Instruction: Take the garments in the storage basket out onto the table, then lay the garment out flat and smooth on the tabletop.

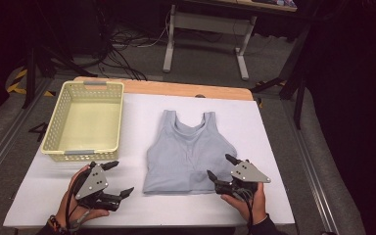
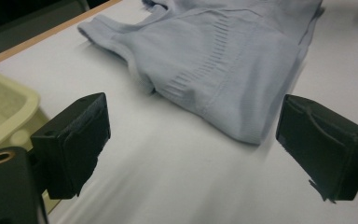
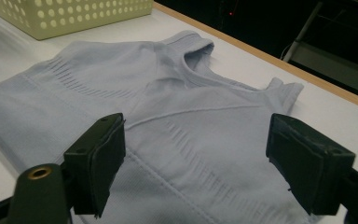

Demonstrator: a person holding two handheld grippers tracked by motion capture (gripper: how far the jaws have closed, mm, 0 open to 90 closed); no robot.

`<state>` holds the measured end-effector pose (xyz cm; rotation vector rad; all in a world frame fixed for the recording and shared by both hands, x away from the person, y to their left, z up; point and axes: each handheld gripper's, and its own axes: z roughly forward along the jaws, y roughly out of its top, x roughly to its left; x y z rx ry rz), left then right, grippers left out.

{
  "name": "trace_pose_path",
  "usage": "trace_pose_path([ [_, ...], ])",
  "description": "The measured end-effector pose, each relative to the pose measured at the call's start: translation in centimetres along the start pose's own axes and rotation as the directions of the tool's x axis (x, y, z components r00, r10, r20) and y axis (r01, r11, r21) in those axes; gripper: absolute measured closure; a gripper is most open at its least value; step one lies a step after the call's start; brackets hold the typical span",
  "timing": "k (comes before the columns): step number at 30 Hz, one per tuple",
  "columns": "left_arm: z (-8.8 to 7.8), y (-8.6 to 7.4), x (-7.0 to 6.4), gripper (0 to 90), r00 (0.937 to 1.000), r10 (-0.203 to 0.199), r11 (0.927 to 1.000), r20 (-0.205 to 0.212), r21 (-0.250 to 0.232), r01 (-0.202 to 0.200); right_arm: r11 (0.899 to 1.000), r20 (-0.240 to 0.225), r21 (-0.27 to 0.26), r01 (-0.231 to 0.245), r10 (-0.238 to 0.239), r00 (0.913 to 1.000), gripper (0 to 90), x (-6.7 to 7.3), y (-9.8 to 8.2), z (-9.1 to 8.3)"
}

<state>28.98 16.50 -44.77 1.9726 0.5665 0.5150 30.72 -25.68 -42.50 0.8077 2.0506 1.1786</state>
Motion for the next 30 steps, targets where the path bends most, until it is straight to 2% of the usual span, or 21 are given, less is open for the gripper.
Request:
trace_pose_path([
  [2, -0.3, -0.3, 0.1, 10.9, 0.9999, -0.005, 0.9998, -0.016, 0.021, 0.005, 1.0, -0.016, -0.007, 0.004, -0.004, 0.9999, 20.6, 0.3, 0.2, 0.3],
  [6, -1.0, -0.9, 0.1, 10.8, 0.9992, -0.022, 0.9992, -0.034, 0.032, 0.023, 0.999, -0.034, -0.006, 0.041, -0.041, 0.9986, 20.8, 0.9, 0.7, 0.9],
  [10, -1.4, -1.1, -0.2, 10.6, 0.9987, -0.015, 0.9989, -0.049, 0.043, 0.017, 0.998, -0.072, -0.01, 0.061, -0.062, 0.9955, 21.0, 1.8, 1.1, 1.7],
  [14, -1.4, -1.3, -0.2, 10.6, 0.9983, -0.029, 0.9985, -0.05, 0.045, 0.032, 0.997, -0.115, -0.008, 0.073, -0.074, 0.9906, 21.7, 2.9, 1.5, 2.4],
  [17, -1.5, -1.6, -0.2, 10.6, 0.998, -0.031, 0.9979, -0.054, 0.054, 0.034, 0.996, -0.171, -0.004, 0.085, -0.084, 0.9816, 23.6, 4.0, 1.8, 3.1],
  [20, -1.6, -1.8, -0.1, 10.6, 0.9972, -0.039, 0.997, -0.063, 0.064, 0.043, 0.995, -0.232, 0.006, 0.103, -0.099, 0.9676, 27.3, 5.4, 2.0, 3.9],
  [23, -1.5, -1.8, 0.1, 10.6, 0.9966, -0.047, 0.9965, -0.068, 0.067, 0.051, 0.991, -0.287, 0.014, 0.137, -0.127, 0.9496, 30.0, 7.4, 2.6, 4.7],
  [24, -1.4, -1.8, 0.2, 10.6, 0.9961, -0.048, 0.996, -0.074, 0.071, 0.054, 0.989, -0.308, 0.011, 0.145, -0.135, 0.9417, 31.6, 8.0, 2.8, 4.9],
  [25, -1.3, -1.8, 0.2, 10.6, 0.9959, -0.049, 0.9958, -0.076, 0.073, 0.055, 0.988, -0.345, 0.013, 0.156, -0.142, 0.928, 33.2, 9.0, 3.0, 5.3],
  [30, -1.2, -1.9, 0.3, 10.6, 0.9946, -0.054, 0.9943, -0.088, 0.087, 0.061, 0.972, -0.406, 0.037, 0.23, -0.196, 0.8928, 33.2, 12.3, 3.7, 7.2],
])
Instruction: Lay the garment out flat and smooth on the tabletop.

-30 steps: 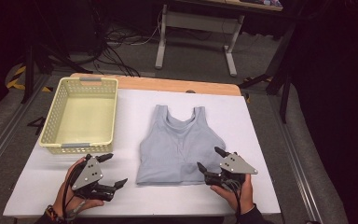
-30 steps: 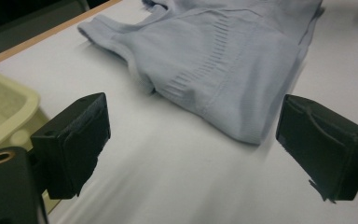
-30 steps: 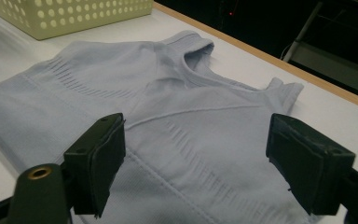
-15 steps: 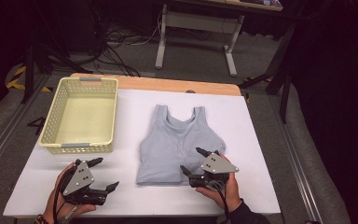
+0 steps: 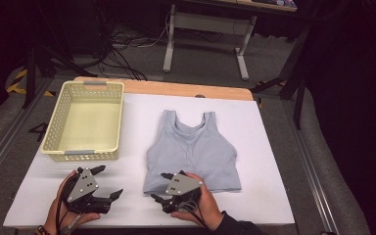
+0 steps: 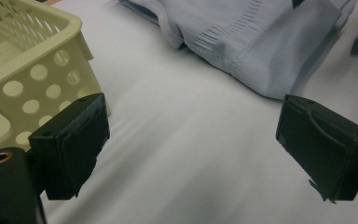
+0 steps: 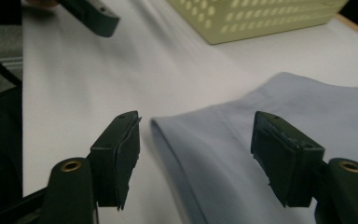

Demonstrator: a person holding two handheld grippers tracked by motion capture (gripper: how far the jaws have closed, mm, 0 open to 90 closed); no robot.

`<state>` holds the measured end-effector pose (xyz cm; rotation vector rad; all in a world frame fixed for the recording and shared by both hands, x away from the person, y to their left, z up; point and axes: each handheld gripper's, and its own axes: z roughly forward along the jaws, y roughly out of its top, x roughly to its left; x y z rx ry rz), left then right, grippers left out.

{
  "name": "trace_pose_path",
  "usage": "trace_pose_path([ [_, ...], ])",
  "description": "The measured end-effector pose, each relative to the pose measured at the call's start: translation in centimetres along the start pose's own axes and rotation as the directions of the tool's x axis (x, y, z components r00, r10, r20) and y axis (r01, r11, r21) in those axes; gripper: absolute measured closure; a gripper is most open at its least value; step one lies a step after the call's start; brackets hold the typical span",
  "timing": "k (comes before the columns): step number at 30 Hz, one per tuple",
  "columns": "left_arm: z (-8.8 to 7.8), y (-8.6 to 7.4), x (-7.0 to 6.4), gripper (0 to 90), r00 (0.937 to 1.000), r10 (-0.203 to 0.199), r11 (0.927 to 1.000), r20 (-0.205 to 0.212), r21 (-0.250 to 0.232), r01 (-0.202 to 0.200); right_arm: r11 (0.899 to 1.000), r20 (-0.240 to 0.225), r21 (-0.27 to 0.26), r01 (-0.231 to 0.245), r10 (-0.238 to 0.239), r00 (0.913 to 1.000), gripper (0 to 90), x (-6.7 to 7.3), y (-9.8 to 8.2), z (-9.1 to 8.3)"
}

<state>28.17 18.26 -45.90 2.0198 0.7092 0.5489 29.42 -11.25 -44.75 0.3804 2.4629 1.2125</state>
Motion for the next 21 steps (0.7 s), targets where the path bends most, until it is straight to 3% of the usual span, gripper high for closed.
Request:
trace_pose_path([
  [3, 0.0, -0.1, 0.1, 12.3, 0.9992, -0.021, 0.9998, -0.033, 0.007, 0.021, 0.999, -0.004, 0.037, 0.024, -0.024, 0.9997, 33.2, 0.7, 0.5, 1.8],
  [5, -0.1, -0.3, 0.4, 12.5, 0.9987, -0.043, 0.9991, -0.029, 0.004, 0.043, 0.998, -0.005, 0.059, 0.011, -0.011, 0.9999, 33.8, 0.8, 0.6, 2.9],
  [9, -0.1, -0.2, 0.4, 12.6, 0.9986, -0.045, 0.999, -0.028, 0.005, 0.045, 0.993, 0.002, 0.119, -0.011, 0.011, 0.9999, 40.4, 0.4, 0.3, 4.6],
  [11, 0.0, -0.2, 0.3, 12.6, 0.9991, -0.035, 0.9994, -0.023, 0.007, 0.035, 0.992, 0.006, 0.123, -0.015, 0.014, 0.9999, 46.0, 0.2, 0.3, 4.5],
  [14, 0.2, -0.1, 0.1, 14.1, 0.9995, -0.032, 0.9994, -0.008, 0.014, 0.032, 0.991, -0.032, 0.129, -0.034, 0.039, 0.9987, 59.9, -0.3, 0.1, 4.4],
  [18, 0.7, 0.0, -0.3, 14.9, 0.9994, -0.032, 0.9992, 0.012, 0.026, 0.031, 0.991, -0.011, 0.132, -0.027, 0.028, 0.9995, 80.8, -0.6, -0.1, 4.1],
  [21, 0.9, 0.0, -0.3, 15.3, 0.9992, -0.039, 0.9987, 0.013, 0.034, 0.038, 0.991, -0.021, 0.129, -0.032, 0.035, 0.9992, 83.6, -1.0, -0.3, 3.8],
])
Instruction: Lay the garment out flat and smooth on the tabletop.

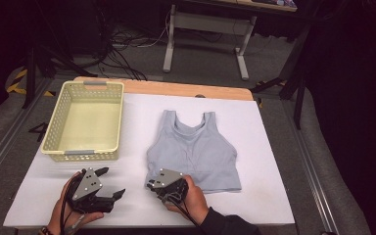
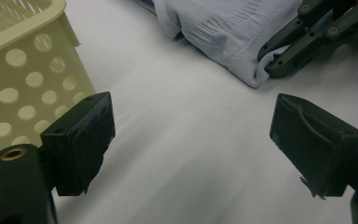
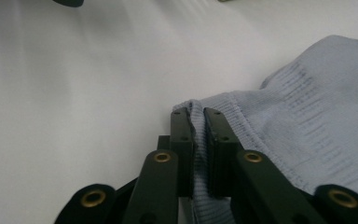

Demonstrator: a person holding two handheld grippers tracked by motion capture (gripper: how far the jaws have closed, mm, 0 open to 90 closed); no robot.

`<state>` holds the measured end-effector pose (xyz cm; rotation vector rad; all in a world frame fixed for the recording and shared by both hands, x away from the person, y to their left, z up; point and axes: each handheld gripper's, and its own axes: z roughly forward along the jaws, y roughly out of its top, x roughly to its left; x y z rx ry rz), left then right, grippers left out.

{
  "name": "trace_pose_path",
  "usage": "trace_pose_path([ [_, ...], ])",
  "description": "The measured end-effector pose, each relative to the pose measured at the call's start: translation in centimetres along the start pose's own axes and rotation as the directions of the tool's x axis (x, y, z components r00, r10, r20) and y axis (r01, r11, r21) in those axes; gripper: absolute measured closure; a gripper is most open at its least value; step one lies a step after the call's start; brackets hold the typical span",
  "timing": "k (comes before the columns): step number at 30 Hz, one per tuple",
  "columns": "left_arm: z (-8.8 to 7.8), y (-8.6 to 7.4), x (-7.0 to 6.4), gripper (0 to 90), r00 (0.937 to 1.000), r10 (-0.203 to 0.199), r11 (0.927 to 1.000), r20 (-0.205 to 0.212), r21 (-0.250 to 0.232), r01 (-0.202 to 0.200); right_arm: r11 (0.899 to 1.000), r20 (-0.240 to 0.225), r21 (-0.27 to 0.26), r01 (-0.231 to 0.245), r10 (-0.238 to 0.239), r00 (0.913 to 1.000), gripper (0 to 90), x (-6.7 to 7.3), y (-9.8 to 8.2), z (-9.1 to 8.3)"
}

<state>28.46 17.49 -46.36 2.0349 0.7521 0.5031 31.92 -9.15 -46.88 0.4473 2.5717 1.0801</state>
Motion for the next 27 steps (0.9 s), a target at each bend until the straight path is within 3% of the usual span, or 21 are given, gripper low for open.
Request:
trace_pose_path([
  [7, 0.6, 0.5, 0.1, 15.9, 0.9971, -0.068, 0.9977, 0.033, 0.005, 0.068, 0.997, 0.003, -0.065, 0.05, -0.05, 0.9987, 84.2, 1.5, 0.1, -2.1],
  [11, 1.2, 0.9, 0.2, 16.8, 0.9908, -0.125, 0.9921, 0.051, 0.0, 0.125, 0.995, 0.012, -0.068, 0.067, -0.067, 0.9977, 84.1, 2.5, 0.0, -2.7],
  [13, 1.9, 1.6, -0.1, 17.7, 0.9913, -0.126, 0.9919, 0.036, 0.018, 0.126, 0.996, 0.005, -0.056, 0.076, -0.076, 0.9971, 84.1, 2.8, -0.2, -2.5],
  [16, 2.7, 2.5, -0.9, 22.9, 0.9957, -0.093, 0.9947, 0.002, 0.044, 0.093, 0.997, -0.006, -0.045, 0.065, -0.065, 0.9979, 84.1, 2.7, -0.7, -2.6],
  [21, 4.3, 3.4, -1.5, 27.0, 0.995, -0.093, 0.9943, 0.038, 0.056, 0.09, 0.999, 0.008, -0.037, 0.02, -0.019, 0.9998, 83.9, 2.2, -1.9, -3.3],
  [24, 5.5, 4.0, -1.7, 27.1, 0.995, -0.092, 0.9944, 0.04, 0.056, 0.09, 0.999, 0.015, -0.028, 0.028, -0.027, 0.9995, 83.6, 2.5, -2.3, -2.8],
  [27, 6.9, 4.7, -1.7, 26.0, 0.9921, -0.119, 0.9915, 0.038, 0.058, 0.117, 0.998, 0.027, -0.035, 0.043, -0.042, 0.9987, 83.7, 2.7, -2.3, -2.7],
])
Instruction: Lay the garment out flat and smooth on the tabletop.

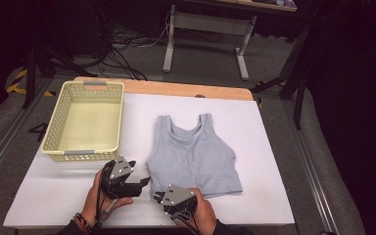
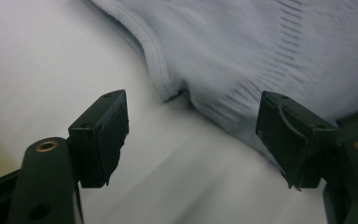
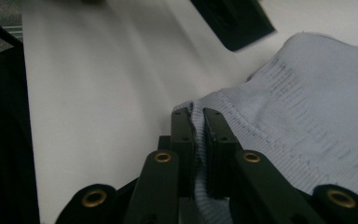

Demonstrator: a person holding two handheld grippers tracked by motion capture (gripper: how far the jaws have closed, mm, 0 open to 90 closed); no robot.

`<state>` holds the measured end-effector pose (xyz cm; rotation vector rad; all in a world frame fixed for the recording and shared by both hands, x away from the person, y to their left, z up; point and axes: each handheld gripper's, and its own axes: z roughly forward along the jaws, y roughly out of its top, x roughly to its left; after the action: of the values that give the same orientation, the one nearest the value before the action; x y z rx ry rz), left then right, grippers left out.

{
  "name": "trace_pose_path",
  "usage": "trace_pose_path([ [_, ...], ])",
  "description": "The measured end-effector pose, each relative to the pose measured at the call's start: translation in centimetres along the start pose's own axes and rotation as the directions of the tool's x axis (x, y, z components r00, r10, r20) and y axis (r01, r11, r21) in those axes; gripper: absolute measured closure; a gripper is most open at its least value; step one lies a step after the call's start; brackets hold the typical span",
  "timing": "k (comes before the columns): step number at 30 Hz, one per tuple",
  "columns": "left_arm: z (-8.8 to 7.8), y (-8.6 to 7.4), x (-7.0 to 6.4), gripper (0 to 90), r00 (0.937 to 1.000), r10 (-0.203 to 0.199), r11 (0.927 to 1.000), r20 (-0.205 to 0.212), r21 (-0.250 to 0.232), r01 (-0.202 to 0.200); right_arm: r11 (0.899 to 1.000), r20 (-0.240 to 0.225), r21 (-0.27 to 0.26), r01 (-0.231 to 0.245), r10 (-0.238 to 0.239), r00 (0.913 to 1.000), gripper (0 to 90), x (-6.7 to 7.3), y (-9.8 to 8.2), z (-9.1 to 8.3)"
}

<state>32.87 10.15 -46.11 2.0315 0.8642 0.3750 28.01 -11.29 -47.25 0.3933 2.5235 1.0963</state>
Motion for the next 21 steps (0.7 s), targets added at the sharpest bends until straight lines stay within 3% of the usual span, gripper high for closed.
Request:
trace_pose_path([
  [2, 1.1, 0.4, 0.1, 26.0, 0.9997, -0.022, 0.9996, -0.008, 0.019, 0.022, 1.0, 0.001, -0.001, -0.003, 0.003, 1.0, 83.7, 0.0, 0.0, 0.0],
  [6, 3.1, 1.0, 0.5, 27.7, 0.9994, -0.028, 0.997, -0.02, 0.072, 0.029, 1.0, 0.006, -0.005, 0.002, -0.002, 1.0, 83.7, 0.1, 0.0, 0.1],
  [9, 3.5, 1.4, 1.1, 38.8, 0.9988, -0.045, 0.9961, -0.019, 0.075, 0.046, 1.0, 0.014, -0.001, 0.019, -0.019, 0.9997, 83.6, 0.3, 0.1, 0.2],
  [11, 4.0, 1.5, 1.3, 43.1, 0.9981, -0.062, 0.9915, -0.007, 0.114, 0.062, 1.0, 0.018, 0.0, 0.026, -0.026, 0.9995, 83.6, 0.3, 0.1, 0.2],
  [13, 4.2, 1.6, 0.9, 55.7, 0.9991, -0.043, 0.9915, 0.001, 0.123, 0.042, 1.0, 0.021, -0.004, 0.026, -0.026, 0.9994, 83.6, 0.4, 0.1, 0.2],
  [16, 4.1, 1.6, 0.9, 66.4, 0.9989, -0.037, 0.9918, 0.029, 0.123, 0.033, 1.0, 0.024, -0.002, 0.03, -0.029, 0.9993, 83.6, 0.4, 0.1, 0.2],
  [21, 3.8, 1.8, 1.2, 75.8, 0.9981, -0.008, 0.99, 0.062, 0.141, -0.001, 1.0, 0.017, -0.012, 0.025, -0.024, 0.9995, 83.7, 0.3, 0.1, 0.2],
])
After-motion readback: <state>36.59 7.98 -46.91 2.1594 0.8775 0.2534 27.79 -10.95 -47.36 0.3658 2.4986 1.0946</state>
